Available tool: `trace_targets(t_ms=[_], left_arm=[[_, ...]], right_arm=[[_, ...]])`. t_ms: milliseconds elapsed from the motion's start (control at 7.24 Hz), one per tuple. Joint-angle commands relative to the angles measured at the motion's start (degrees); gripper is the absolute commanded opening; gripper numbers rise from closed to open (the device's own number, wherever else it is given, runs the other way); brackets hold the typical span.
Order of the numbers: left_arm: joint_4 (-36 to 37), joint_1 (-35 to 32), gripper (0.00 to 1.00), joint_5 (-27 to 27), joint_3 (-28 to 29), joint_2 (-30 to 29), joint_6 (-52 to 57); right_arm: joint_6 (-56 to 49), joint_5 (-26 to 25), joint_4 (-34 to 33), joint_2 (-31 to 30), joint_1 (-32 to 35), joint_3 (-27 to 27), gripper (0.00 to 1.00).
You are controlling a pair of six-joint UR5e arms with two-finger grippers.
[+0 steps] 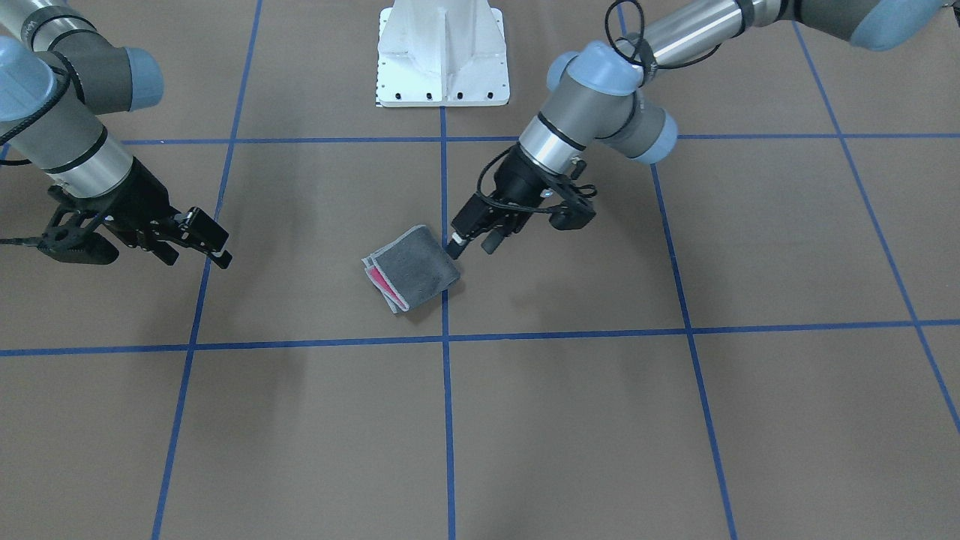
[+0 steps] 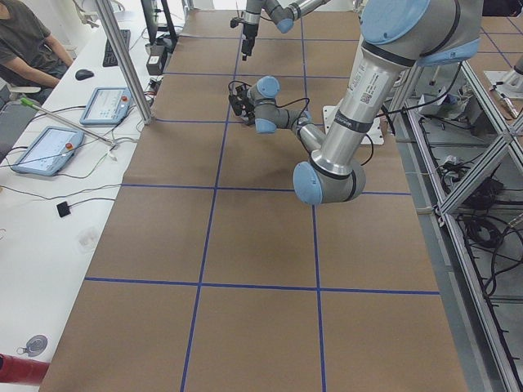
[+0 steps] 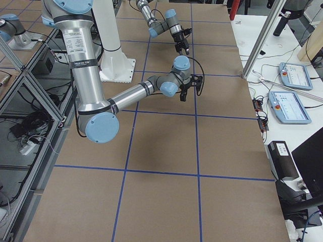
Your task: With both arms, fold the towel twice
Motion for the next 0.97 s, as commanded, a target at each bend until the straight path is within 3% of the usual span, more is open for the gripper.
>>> trace_targets(t_ms=[0, 276, 553, 829], left_arm=[[3.17, -8.73, 1.00, -9.57, -6.15, 12.48, 19.15], [10.42, -21.79, 1.00, -19.66, -6.07, 16.47, 37.88], [24.73, -28.61, 1.00, -20.42, -7.47, 19.11, 63.09], [45.51, -34.05, 1.00, -23.99, -11.76, 19.21, 85.18]], right_arm=[[-12.63, 1.28, -1.63, -2.51, 5.79, -2.01, 1.00], [-26.25, 1.38, -8.99, -2.43, 11.59, -2.63, 1.00], [-41.73, 3.82, -16.29, -2.34, 16.79, -3.52, 1.00], [-52.54, 8.57, -23.05, -2.52, 22.58, -4.13, 1.00]])
